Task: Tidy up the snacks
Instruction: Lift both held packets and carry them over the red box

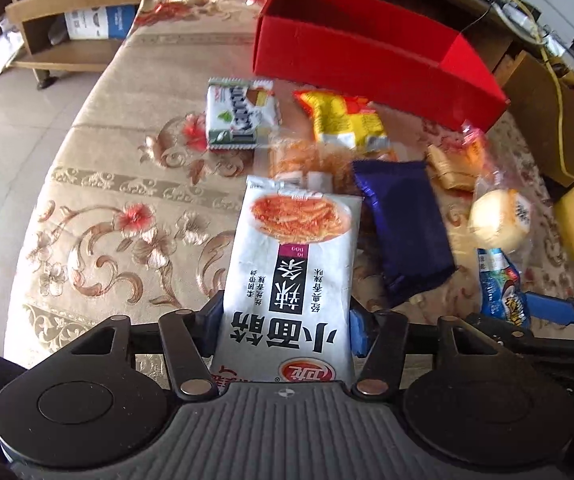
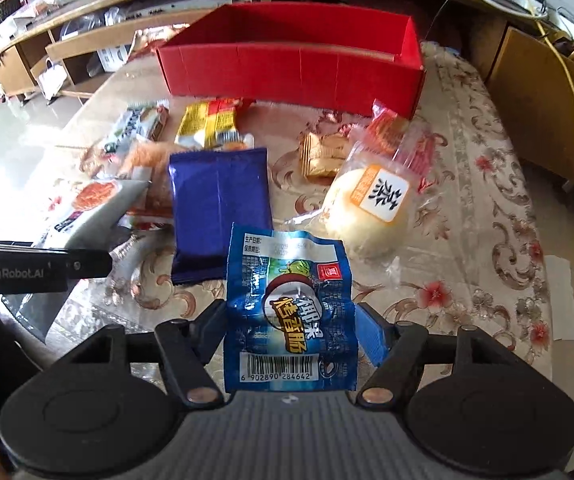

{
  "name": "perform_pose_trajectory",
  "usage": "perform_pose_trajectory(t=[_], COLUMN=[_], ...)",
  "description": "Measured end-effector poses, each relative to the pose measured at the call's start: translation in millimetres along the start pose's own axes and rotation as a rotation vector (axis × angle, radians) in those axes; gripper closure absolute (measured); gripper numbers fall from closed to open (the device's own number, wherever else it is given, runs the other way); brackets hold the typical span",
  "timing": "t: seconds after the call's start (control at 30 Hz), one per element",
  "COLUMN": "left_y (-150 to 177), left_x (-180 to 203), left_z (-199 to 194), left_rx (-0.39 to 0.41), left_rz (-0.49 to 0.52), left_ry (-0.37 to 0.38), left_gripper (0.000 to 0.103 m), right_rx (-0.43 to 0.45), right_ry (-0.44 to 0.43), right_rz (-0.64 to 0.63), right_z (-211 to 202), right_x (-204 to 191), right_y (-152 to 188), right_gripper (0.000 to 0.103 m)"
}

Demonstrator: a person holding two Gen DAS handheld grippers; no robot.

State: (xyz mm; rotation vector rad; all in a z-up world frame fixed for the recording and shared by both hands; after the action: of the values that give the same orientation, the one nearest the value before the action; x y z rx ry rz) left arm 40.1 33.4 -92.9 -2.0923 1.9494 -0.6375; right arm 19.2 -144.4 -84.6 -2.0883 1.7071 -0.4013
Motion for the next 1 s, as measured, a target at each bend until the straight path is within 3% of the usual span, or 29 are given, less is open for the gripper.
perform_pose_trajectory(t=[0.23,0.5,0.8,1.0], left_y=[-6.0,-20.0,-66.1,-106.2], left_x=[8.5,19.9,33.3,51.5], left_z=[-12.2,-17.3,-28.2,-11.4], left_rx=[0.022,0.031,0.109,0.139], left_rz=[0.0,-0.027,-0.029,-0.001], left_ry=[0.034,0.077,0.063,0.067], left_gripper=[0.046,0.048,0.048,0.048], right_rx=[0.04,0.084,0.148,0.168], right_ry=[-0.012,-0.093,-0.12,-0.112], right_rz=[-0.011,0.047,0.097,0.136], right_z=[-15.3,-23.1,-22.3,-8.7], right_x=[-5.2,3.0,17.2,34.9], right_y=[-12.1,-31.6,-79.9,-118.8], right_gripper=[0.034,0.034,0.034,0.034])
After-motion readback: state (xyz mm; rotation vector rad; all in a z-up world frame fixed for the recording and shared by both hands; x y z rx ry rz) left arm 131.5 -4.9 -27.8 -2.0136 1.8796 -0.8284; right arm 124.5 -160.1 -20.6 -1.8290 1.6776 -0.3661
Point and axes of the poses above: each gripper's, at about its wrist camera, not at the fingertips, and z roughly the way its jaws point, x to its right, y to its underside, the point moved 7 cm from there along z, roughly the way its jaws point, and after that the axes turned 1 degree about y, right-handed, at the moved point
